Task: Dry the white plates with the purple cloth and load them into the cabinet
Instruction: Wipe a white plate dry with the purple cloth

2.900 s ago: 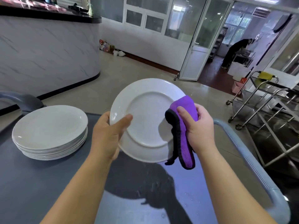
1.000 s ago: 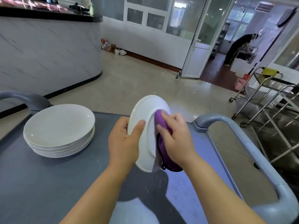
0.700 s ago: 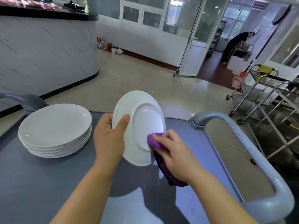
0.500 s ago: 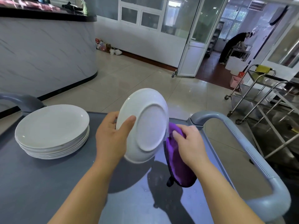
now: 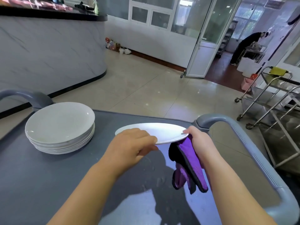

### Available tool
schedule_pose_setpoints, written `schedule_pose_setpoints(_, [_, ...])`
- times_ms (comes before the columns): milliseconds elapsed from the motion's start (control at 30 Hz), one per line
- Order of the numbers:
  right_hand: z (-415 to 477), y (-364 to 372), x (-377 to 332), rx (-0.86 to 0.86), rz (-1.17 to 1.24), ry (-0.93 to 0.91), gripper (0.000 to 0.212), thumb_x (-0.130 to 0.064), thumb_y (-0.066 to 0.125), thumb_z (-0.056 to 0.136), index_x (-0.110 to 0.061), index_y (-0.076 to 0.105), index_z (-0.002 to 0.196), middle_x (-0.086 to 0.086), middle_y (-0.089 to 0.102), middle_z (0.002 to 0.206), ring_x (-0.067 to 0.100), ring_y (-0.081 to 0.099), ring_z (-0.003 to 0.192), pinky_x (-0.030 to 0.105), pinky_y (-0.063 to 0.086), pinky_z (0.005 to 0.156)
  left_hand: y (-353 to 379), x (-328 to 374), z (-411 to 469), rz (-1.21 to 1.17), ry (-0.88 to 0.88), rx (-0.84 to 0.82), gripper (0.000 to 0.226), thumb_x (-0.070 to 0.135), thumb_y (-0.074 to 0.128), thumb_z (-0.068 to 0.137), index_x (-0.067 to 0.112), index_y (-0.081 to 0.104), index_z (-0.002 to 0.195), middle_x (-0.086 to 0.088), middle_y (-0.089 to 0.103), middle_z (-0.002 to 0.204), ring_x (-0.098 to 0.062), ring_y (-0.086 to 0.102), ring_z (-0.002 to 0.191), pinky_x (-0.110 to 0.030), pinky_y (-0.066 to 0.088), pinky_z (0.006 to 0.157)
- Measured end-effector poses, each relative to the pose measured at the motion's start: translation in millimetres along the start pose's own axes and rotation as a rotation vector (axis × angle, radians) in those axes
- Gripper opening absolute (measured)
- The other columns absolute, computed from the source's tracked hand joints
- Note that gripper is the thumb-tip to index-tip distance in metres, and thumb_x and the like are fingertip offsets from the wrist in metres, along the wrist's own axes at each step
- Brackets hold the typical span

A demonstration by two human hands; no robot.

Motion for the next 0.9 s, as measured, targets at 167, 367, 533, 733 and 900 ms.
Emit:
schedule_pose_setpoints(167, [-4.3, 17.3, 7.3, 0.078, 0.028, -0.008, 0.017, -0.019, 0.048, 0.089, -0.007, 0.046, 0.077, 0.008, 0.039, 0.069, 0.021, 0.034, 0.059, 0.030, 0.023, 0.054, -1.0, -25.5, -20.4, -0.090, -0.229, -0.053, 0.036, 0.067, 0.059, 0.074, 0.035, 0.066, 0.089, 0.023, 0.068, 0.094, -0.006, 0.057, 0.100, -0.031, 0.031, 0.094])
schedule_pose_setpoints(367, [-2.8, 49.2, -2.9, 0.055, 0.153, -0.205, 0.028, -0.006, 0.044, 0.087, -0.014, 0.027, 0.067, -0.002, 0.024, 0.059, 0.016, 0.021, 0.058, 0.028, 0.016, 0.051, -44.6, -48.7, -55.4, -0.209, -0.950, 0.299, 0.056, 0.070, 0.060, 0.075, 0.036, 0.051, 0.119, 0.007, 0.046, 0.126, -0.015, 0.038, 0.120, -0.019, 0.029, 0.100])
schedule_pose_setpoints(533, [-10.0, 88.5, -19.2, -0.081, 0.136, -0.339, 0.035, -0.001, 0.042, 0.089, -0.016, 0.025, 0.063, -0.011, 0.025, 0.049, 0.007, 0.022, 0.044, 0.018, 0.019, 0.037, -63.2, -66.9, -71.8, -0.630, -1.273, 0.351, 0.012, 0.016, 0.065, 0.091, 0.007, 0.063, 0.098, -0.004, 0.068, 0.064, -0.020, 0.064, 0.058, -0.029, 0.056, 0.053])
schedule_pose_setpoints(733, [-6.8, 140.6, -23.3, -0.278, 0.025, -0.368, 0.034, -0.022, 0.050, 0.098, 0.001, 0.053, 0.074, 0.002, 0.051, 0.063, 0.014, 0.045, 0.060, 0.028, 0.036, 0.060, -101.2, -86.2, -104.3, -0.561, -1.325, 0.612, 0.008, 0.007, 0.060, 0.092, 0.006, 0.065, 0.098, -0.004, 0.067, 0.057, -0.017, 0.063, 0.048, -0.032, 0.056, 0.052])
schedule_pose_setpoints(900, [6.2, 169.6, -21.0, -0.240, -0.361, -0.391, 0.038, -0.044, 0.052, 0.095, -0.012, 0.065, 0.081, -0.004, 0.059, 0.070, 0.013, 0.049, 0.063, 0.028, 0.039, 0.060, -128.3, -107.4, -134.1, -0.439, -1.362, 0.741, 0.008, 0.007, 0.061, 0.091, 0.015, 0.062, 0.091, -0.003, 0.070, 0.062, -0.018, 0.068, 0.055, -0.032, 0.056, 0.055])
Point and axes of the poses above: each hand's wrist, its own z-axis towards the middle knuckle, its own y-axis out of the palm, x = y × z, the point moved 4 cm from there along z, towards the middle knuckle
